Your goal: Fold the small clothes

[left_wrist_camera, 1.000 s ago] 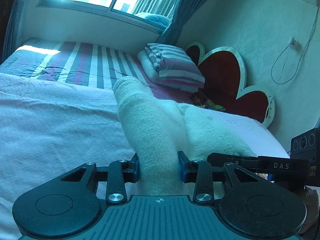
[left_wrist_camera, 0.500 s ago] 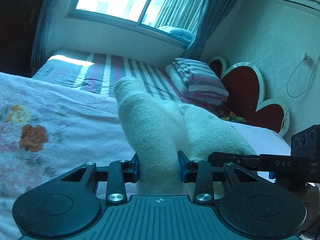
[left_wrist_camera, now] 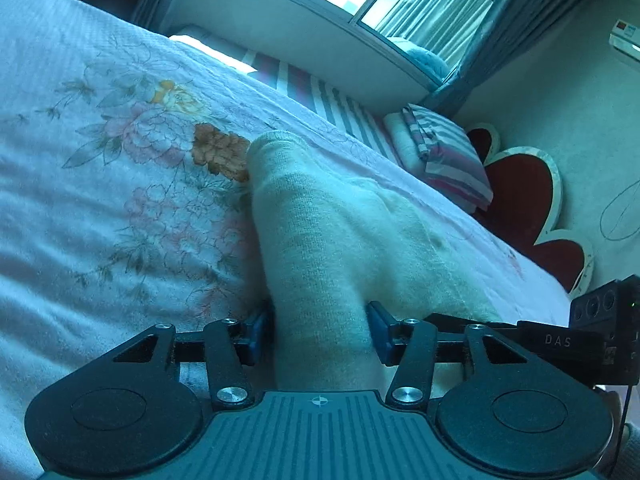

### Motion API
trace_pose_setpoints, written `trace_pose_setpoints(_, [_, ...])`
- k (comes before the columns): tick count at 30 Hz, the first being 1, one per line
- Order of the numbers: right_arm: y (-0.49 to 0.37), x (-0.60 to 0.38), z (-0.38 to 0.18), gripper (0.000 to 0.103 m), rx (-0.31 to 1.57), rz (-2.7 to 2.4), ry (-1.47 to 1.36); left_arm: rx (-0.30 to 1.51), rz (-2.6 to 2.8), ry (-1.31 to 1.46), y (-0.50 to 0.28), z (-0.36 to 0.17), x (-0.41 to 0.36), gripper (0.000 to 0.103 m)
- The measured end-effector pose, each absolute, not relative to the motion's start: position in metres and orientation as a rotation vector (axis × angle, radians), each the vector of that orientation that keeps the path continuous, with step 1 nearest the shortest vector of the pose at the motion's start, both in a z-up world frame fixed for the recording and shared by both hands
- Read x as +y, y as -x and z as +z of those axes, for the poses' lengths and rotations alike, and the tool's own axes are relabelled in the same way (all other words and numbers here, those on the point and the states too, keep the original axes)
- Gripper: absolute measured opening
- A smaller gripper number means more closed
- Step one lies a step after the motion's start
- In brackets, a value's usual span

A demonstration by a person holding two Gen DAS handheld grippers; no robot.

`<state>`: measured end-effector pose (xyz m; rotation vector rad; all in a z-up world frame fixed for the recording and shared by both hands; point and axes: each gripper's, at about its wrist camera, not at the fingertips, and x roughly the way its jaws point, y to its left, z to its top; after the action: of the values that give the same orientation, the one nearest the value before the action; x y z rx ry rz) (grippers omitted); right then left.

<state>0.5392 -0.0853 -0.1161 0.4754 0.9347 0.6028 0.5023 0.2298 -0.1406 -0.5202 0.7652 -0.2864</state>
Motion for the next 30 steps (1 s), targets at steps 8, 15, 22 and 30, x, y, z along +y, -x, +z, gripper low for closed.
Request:
trace_pose_setpoints(8, [-0.537,-0.097,-0.090,0.048,0.862,0.476,-0.432,0.754,-0.179,0.457,-0.514,-0.124,0.240,0.060])
trace_pose_setpoints(15, [-0.532,-0.095,-0.091,0.050,0.889,0.417,-0.349,0.783,-0.198,0.397,-0.501,-0.115,0.237,0.066])
trace_pose_setpoints(22, [-0.478,-0.070,-0.102,0.050,0.938,0.456,-0.146,0.777,-0.224,0.309,-0.448,-0.131,0.223,0.066])
trace_pose_setpoints(30, [-0.436,-0.082,-0.075,0.101,0.878,0.370,-0.122,0.755,-0.081,0.174,-0.378,-0.116,0.198,0.103])
